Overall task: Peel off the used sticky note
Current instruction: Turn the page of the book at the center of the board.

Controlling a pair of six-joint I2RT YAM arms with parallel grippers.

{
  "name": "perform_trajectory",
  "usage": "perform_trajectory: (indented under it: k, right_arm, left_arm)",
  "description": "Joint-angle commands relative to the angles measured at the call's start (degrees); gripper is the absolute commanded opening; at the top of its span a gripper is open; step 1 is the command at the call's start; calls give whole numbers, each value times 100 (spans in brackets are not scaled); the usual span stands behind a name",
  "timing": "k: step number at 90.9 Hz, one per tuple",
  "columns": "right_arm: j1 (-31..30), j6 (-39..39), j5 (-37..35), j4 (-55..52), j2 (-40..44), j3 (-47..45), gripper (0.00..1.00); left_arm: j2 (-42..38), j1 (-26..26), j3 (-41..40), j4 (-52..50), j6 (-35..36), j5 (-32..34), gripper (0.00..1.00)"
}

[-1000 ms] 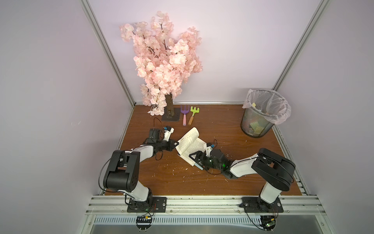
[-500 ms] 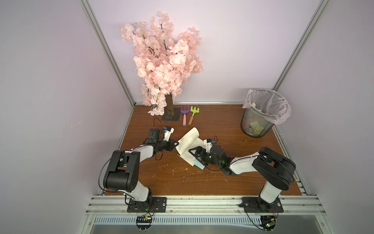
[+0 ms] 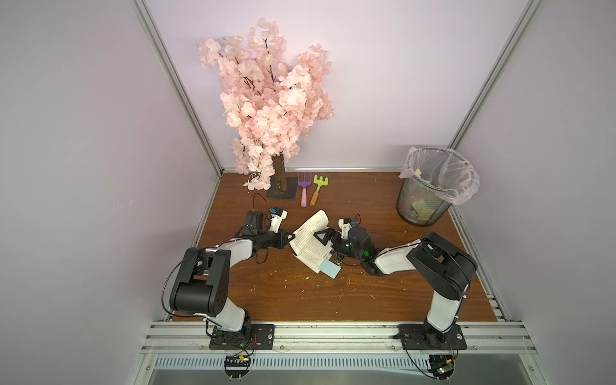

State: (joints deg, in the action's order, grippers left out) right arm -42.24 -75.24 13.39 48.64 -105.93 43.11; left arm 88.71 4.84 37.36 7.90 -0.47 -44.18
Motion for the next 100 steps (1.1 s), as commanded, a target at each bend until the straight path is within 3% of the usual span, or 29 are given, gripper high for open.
perform_trajectory:
  k: [1, 59, 65, 76, 82, 100]
  right_arm:
    - [124, 388, 207, -245, 33, 472, 99]
    - [477, 487, 398, -663, -156, 809, 98]
    - [500, 499, 421, -690, -201, 794, 96]
    - [523, 441, 447, -500, -257, 643, 86]
    - [531, 419, 430, -433, -268, 561, 79]
    - [550, 383, 454, -286, -299, 479, 38]
  left_arm:
    - [-189, 238, 120, -392, 333, 43, 1]
    - [-791, 1671, 287, -1452, 1579, 668, 2]
    - [-817, 1775, 312, -1507, 1596, 697, 10]
    - [-905, 1883, 419, -1652, 1647, 708, 40]
    - [-963, 1912, 539, -1847, 1739, 709, 48]
    - [-1107, 1941, 917, -2349, 1869, 686, 64]
